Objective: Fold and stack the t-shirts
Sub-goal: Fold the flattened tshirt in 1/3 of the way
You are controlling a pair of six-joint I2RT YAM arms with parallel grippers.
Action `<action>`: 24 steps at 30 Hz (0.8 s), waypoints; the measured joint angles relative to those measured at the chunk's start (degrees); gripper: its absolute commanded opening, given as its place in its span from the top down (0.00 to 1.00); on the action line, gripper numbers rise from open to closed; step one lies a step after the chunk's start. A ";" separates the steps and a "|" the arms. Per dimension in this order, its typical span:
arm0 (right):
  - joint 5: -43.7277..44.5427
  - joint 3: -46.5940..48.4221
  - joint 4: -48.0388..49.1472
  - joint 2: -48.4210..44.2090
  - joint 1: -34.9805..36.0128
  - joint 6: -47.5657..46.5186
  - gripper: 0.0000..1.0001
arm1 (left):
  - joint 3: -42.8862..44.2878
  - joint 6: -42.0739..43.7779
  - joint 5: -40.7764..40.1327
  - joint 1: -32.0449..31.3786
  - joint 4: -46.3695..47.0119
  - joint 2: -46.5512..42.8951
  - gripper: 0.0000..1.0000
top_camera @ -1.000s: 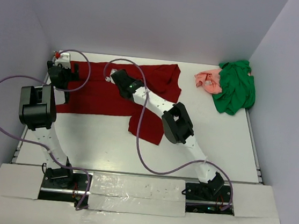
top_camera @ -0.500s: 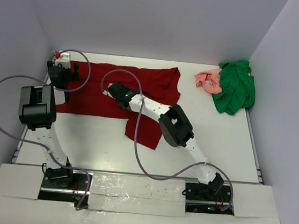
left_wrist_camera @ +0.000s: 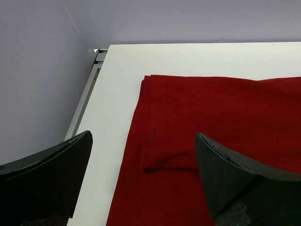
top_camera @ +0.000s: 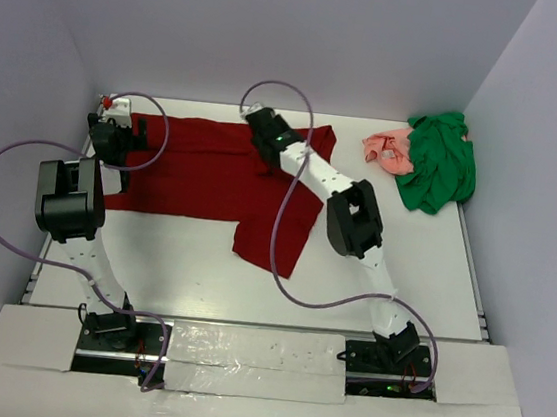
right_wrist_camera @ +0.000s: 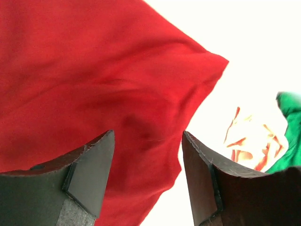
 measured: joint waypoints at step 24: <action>-35.19 -7.02 -18.12 -8.50 -11.15 19.32 0.50 | 0.76 0.02 0.02 0.00 -0.55 0.00 0.01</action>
